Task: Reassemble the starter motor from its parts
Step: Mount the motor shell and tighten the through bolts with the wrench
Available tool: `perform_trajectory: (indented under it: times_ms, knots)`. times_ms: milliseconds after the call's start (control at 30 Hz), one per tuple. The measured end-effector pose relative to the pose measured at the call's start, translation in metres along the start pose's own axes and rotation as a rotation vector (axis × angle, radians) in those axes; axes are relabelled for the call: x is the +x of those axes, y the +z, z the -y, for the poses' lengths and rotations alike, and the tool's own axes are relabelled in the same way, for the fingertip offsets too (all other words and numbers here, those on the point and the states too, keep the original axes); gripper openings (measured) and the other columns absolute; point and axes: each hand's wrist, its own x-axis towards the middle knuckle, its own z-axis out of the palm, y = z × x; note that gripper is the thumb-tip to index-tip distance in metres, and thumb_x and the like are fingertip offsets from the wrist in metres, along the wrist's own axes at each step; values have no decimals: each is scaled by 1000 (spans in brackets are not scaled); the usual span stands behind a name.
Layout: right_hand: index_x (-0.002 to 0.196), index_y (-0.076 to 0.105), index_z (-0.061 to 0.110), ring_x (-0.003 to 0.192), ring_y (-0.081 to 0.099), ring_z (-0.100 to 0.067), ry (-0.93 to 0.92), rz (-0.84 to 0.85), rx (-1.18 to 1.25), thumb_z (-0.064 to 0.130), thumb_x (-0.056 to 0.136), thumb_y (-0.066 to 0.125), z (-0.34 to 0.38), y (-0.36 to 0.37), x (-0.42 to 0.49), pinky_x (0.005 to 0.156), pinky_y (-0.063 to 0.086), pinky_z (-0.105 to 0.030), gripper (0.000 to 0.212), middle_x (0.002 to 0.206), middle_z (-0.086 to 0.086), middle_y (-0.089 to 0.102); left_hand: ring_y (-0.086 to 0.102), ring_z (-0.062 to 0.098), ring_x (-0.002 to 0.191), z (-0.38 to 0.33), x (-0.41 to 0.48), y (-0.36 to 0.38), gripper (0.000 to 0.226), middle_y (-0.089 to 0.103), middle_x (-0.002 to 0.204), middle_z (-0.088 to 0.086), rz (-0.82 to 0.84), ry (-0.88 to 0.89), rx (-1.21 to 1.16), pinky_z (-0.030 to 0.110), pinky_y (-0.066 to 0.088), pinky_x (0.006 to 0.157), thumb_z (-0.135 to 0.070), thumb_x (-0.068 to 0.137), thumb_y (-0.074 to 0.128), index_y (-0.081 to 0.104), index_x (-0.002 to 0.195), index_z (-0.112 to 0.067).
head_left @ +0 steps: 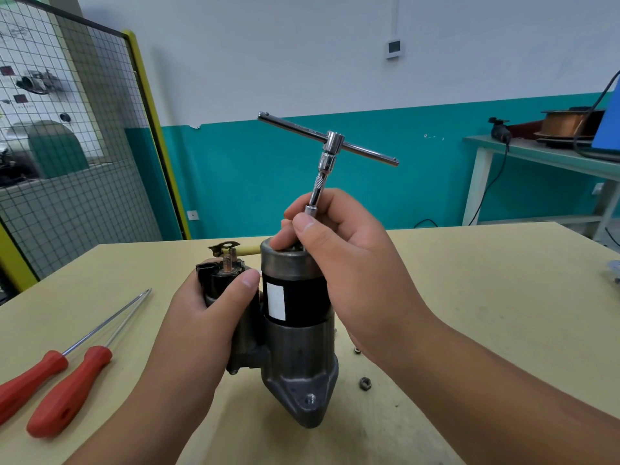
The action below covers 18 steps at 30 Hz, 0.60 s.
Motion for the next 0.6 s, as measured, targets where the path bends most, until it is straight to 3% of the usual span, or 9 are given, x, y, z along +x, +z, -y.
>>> perform_trajectory:
  times_ms: [200, 300, 367, 433, 533, 600]
  knots:
    - [101, 64, 31, 92, 73, -10, -2, 4, 12, 32, 98, 54, 0, 0, -1, 80, 56, -15, 10, 89, 5, 76, 80, 33, 89, 0, 0, 0, 46, 82, 98, -2, 12, 1, 10, 53, 62, 50, -77, 60, 70, 73, 98, -50]
    - [101, 63, 31, 93, 73, -10, -3, 4, 4, 32, 97, 53, 0, 0, 0, 81, 56, -16, 11, 90, 5, 76, 80, 33, 93, 0, 0, -1, 46, 81, 100, -2, 12, 2, 13, 65, 65, 62, -76, 61, 71, 73, 98, -50]
    - [102, 63, 30, 93, 73, -10, -5, 6, 4, 32, 97, 53, 0, 0, 0, 81, 57, -16, 11, 90, 5, 76, 80, 31, 94, 0, 1, -1, 45, 81, 99, -5, 9, -1, 23, 65, 65, 66, -78, 59, 70, 73, 97, -52]
    - [103, 63, 30, 94, 73, -10, -8, 7, 1, 32, 98, 53, 0, 0, -1, 82, 57, -16, 12, 89, 6, 76, 79, 32, 96, 0, 0, -1, 45, 81, 100, -4, 11, -8, 21, 59, 66, 63, -77, 60, 70, 73, 97, -51]
    - [103, 63, 30, 93, 73, -10, -8, 9, 1, 32, 97, 53, 0, 0, -1, 82, 56, -15, 12, 90, 5, 76, 79, 36, 91, -1, 0, -1, 47, 81, 98, -3, 7, -23, 35, 37, 55, 46, -78, 59, 68, 72, 96, -51]
    - [103, 63, 30, 93, 73, -9, -8, 8, 4, 31, 97, 53, -1, 0, -1, 82, 56, -16, 11, 90, 5, 76, 79, 36, 90, -1, 0, -1, 48, 81, 97, -2, 6, -26, 37, 33, 52, 44, -78, 59, 68, 72, 98, -50]
